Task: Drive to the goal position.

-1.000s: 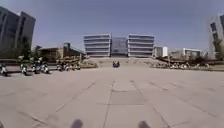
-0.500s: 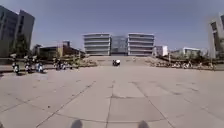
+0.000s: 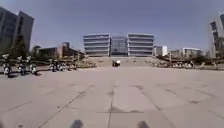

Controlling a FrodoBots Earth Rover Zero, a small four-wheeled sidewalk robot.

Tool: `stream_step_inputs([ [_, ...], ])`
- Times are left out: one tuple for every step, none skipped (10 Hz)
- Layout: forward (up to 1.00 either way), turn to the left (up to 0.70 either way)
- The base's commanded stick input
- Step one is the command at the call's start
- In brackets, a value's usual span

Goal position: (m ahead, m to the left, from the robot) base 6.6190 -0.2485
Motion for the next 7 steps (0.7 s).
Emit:
stream_step_inputs([
  [1.00, 0.00],
  [1.00, 0.00],
  [1.00, 0.00],
  [1.00, 0.00],
  [1.00, 0.00],
  [1.00, 0.00],
  [1.00, 0.00],
])
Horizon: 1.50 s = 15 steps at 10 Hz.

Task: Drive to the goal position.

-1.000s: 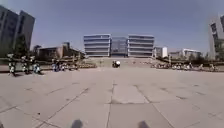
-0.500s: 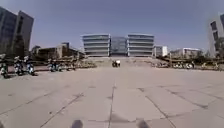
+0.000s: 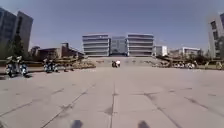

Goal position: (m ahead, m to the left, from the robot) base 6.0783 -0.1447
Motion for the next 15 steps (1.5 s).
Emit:
stream_step_inputs([
  [1.00, 0.00],
  [1.00, 0.00],
  [1.00, 0.00],
  [1.00, 0.00],
  [1.00, 0.00],
  [1.00, 0.00],
  [1.00, 0.00],
  [1.00, 0.00],
  [1.00, 0.00],
  [1.00, 0.00],
  [1.00, 0.00],
  [1.00, 0.00],
  [1.00, 0.00],
  [1.00, 0.00],
  [1.00, 0.00],
])
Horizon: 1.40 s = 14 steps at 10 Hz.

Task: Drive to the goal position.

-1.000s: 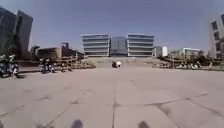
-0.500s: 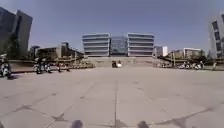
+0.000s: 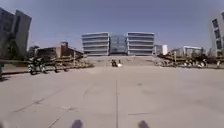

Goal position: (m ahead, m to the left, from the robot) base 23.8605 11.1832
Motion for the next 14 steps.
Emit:
stream_step_inputs([
  [1.00, 0.00],
  [1.00, 0.00],
  [1.00, 0.00],
  [1.00, 0.00],
  [1.00, 0.00],
  [1.00, 0.00],
  [1.00, 0.00],
  [1.00, 0.00],
  [1.00, 0.00],
  [1.00, 0.00],
  [1.00, 0.00],
  [1.00, 0.00],
  [1.00, 0.00],
  [1.00, 0.00],
])
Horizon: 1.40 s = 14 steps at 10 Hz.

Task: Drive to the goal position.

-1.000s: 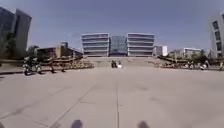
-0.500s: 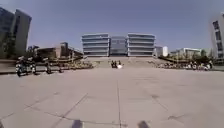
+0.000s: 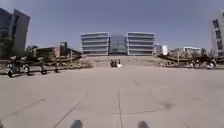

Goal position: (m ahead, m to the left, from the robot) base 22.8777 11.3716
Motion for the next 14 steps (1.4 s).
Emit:
stream_step_inputs([
  [1.00, 0.00],
  [1.00, 0.10],
  [1.00, 0.40],
  [1.00, 0.38],
  [1.00, 0.21],
  [1.00, 0.03],
  [1.00, 0.03],
  [1.00, 0.03],
  [1.00, 0.03],
  [1.00, 0.03],
  [1.00, 0.03],
  [1.00, 0.03],
  [1.00, 0.03],
  [1.00, 0.03],
])
